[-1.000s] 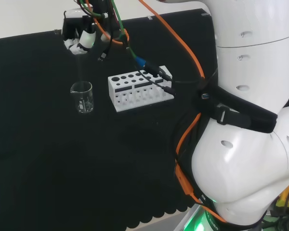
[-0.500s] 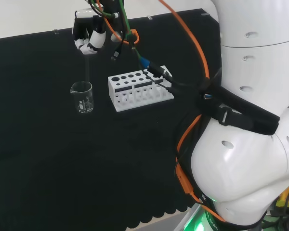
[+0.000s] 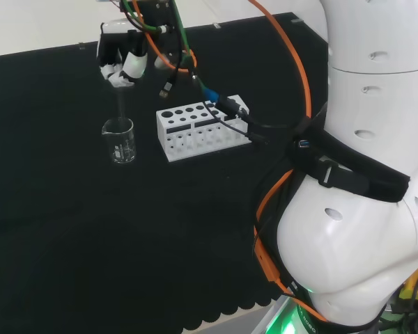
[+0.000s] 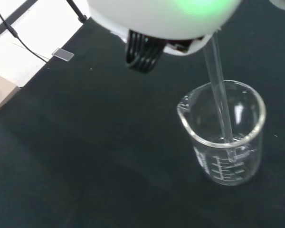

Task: Stir in the beaker to the left of the white test tube rack with the glass rod.

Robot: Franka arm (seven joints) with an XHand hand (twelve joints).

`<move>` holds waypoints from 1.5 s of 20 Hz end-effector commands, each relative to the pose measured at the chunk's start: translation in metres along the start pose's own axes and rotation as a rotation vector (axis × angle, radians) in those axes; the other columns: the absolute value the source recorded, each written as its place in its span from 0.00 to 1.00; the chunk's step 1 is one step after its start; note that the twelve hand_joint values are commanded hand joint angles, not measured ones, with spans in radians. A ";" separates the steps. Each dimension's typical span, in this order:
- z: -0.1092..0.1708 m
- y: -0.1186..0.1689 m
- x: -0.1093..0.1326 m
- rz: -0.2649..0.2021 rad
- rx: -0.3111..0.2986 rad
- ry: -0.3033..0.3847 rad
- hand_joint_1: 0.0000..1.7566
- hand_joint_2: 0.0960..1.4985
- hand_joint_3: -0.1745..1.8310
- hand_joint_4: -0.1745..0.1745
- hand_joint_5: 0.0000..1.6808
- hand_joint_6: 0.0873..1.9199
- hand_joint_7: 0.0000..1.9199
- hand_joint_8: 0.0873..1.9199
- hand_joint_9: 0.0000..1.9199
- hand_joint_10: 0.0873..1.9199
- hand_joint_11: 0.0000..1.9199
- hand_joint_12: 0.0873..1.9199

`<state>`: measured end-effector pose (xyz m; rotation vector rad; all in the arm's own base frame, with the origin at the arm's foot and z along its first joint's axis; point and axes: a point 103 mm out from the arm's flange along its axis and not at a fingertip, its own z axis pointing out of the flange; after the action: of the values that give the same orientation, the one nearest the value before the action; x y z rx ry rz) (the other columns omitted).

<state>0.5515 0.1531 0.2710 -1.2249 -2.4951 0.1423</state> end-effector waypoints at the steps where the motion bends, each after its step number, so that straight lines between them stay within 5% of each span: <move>1: 0.007 0.025 0.012 -0.035 0.006 0.008 0.75 0.34 0.53 0.00 0.66 0.42 0.68 0.48 0.88 0.26 0.84 0.36; 8: -0.004 0.033 -0.012 -0.025 0.003 -0.001 0.75 0.34 0.53 0.00 0.66 0.42 0.68 0.48 0.88 0.26 0.84 0.36; 18: -0.008 -0.011 -0.043 0.053 -0.012 -0.021 0.75 0.34 0.53 0.00 0.66 0.42 0.68 0.48 0.88 0.26 0.84 0.36; 30: 0.003 -0.020 0.001 0.042 -0.018 -0.005 0.75 0.34 0.53 0.00 0.66 0.42 0.68 0.47 0.88 0.26 0.84 0.36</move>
<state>0.5412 0.1236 0.2707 -1.2918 -2.4719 0.1525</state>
